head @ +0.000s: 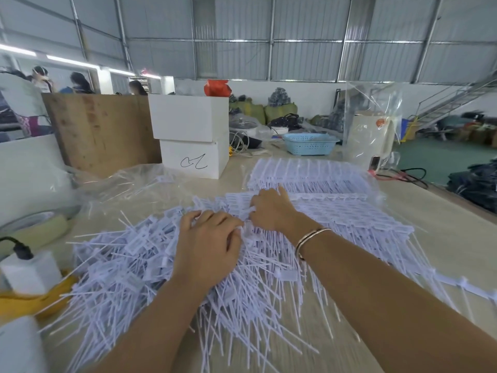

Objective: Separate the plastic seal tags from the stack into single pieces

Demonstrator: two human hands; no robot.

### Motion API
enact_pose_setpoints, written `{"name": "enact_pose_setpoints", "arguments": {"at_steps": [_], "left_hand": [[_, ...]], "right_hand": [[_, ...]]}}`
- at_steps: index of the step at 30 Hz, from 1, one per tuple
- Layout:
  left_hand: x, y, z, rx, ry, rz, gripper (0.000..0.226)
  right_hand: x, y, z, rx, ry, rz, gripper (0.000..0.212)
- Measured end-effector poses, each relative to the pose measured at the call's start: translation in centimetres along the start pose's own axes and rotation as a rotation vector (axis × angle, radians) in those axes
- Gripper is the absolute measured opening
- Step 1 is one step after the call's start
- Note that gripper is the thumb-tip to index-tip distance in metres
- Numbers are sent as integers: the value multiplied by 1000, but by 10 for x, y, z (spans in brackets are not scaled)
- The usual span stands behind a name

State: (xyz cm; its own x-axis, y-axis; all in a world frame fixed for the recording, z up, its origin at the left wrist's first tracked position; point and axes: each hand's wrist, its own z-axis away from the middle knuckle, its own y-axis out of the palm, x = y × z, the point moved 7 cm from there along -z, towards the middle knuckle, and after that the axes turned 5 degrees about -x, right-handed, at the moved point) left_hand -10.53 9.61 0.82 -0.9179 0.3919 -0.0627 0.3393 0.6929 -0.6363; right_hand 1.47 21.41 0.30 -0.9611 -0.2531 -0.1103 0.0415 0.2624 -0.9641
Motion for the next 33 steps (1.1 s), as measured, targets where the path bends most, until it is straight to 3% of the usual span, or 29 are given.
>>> {"name": "enact_pose_setpoints", "arguments": {"at_steps": [6,10,13,16,20,23,26,33], "left_hand": [[2,1,-1,19,-26,-2,26],[0,-1,0,-13,-21,21,34],[-2,-10,-2,-89,-27,87,45],[-4,-19,-4,-161,-38,180,50],[-9,-6,-6,-32,-81,321,54],[-9,0,-7,29,-140,371,36],[-11,-1,-8,41,-154,471,25],[-9,1,-6,80,-137,381,29]], "right_hand": [[-35,-56,27,-297,34,-210,26],[-32,-84,59,-406,-44,-401,20],[-1,-81,90,-367,-246,-538,13],[15,-66,109,-314,-280,-644,22],[20,-54,117,-262,-292,-719,29],[16,-51,114,-220,-288,-750,28],[9,-53,108,-195,-281,-632,22],[2,-62,105,-147,-264,-600,14]]}}
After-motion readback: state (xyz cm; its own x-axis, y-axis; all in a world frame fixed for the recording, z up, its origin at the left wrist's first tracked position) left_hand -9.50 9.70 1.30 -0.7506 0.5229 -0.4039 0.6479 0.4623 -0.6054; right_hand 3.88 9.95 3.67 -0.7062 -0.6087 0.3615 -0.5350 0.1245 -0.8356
